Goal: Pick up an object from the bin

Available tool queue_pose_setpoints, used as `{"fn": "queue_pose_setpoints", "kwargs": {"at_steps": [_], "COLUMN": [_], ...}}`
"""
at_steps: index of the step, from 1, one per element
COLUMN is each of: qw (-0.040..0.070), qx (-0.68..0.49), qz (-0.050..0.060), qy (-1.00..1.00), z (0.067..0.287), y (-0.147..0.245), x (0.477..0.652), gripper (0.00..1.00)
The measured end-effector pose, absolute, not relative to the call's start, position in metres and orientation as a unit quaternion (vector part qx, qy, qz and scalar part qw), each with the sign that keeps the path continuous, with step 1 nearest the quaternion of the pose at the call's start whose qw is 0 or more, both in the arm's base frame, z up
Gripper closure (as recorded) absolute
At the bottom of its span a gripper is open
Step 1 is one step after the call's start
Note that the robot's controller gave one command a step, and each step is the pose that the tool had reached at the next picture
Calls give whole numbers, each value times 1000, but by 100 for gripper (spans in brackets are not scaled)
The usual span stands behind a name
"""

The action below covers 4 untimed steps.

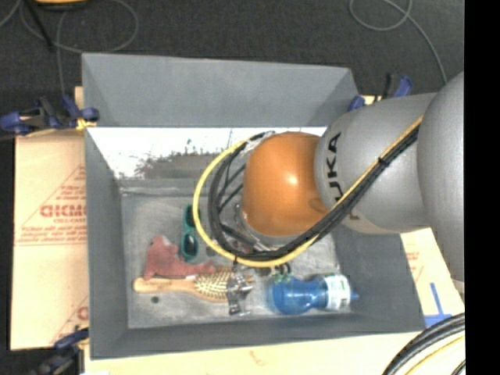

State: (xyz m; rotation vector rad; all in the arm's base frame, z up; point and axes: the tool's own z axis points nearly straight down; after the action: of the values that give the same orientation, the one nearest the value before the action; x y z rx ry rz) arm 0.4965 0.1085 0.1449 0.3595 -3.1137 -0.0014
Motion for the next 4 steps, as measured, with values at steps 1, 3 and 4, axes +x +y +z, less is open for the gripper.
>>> {"fn": "queue_pose_setpoints", "kwargs": {"at_steps": [1,3,4], "qw": [-1,-4,2], "qx": [115,72,65], "qz": [-1,-2,-1], "qy": [-993,-997,-998], "z": [148,73,120], "y": [109,136,129], "x": [499,521,516], "gripper": [0,100,100]}}
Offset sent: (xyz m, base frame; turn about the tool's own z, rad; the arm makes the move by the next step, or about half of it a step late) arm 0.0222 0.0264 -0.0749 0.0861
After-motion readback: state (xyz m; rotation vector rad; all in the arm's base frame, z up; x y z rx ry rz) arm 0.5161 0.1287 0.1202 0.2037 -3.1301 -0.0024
